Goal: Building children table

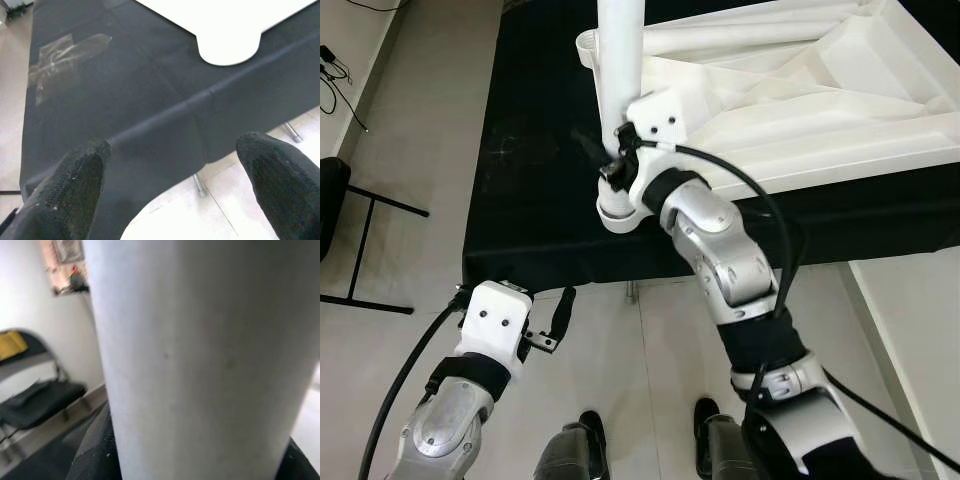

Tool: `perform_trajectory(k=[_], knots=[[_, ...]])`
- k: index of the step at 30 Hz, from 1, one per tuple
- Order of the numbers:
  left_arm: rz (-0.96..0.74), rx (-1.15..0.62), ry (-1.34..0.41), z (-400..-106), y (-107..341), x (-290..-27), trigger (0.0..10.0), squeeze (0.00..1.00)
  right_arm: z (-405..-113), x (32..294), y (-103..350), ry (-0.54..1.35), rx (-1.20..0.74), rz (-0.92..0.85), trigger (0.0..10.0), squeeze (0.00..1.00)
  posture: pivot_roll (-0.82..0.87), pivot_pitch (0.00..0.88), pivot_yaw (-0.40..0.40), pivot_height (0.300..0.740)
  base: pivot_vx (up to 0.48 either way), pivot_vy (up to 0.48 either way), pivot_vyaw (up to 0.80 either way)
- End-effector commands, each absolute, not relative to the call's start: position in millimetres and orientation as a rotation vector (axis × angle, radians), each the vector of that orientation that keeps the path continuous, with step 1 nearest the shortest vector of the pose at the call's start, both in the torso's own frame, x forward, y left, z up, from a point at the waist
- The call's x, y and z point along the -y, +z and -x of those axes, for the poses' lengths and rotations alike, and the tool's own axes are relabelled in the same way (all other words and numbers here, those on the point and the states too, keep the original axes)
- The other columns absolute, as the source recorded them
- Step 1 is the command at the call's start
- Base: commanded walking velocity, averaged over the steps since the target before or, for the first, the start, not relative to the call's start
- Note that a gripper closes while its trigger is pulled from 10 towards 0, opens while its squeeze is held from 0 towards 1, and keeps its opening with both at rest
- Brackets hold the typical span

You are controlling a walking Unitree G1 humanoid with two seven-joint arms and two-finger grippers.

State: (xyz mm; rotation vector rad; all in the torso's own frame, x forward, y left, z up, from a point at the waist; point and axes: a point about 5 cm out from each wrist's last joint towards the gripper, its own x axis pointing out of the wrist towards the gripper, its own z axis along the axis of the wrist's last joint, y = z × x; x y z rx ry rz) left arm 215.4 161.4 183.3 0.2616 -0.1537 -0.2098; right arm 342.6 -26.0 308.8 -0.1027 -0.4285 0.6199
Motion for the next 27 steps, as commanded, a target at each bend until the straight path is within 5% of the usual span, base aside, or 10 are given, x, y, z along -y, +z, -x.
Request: perform_trajectory(k=[1,17,27], knots=[[-0.274,0.140,-0.182,-216,177,-166,10.0,0.00,-340,20,313,0.658,0.465,0.079,10.0,0.00,0.01,0.265,0.057,0.740,0.000,0.000,0.00],[-0.259,0.166,-0.143,-223,182,-170,10.0,0.00,-339,13,299,0.834,0.428,0.204,10.0,0.00,0.01,0.237,0.038,0.740,0.000,0.000,0.00],[-0.157,0.492,-0.229,-247,266,-150,10.0,0.00,-347,31,297,0.798,0.385,0.204,10.0,0.00,-0.02,0.192,0.024,0.740,0.000,0.000,0.00]])
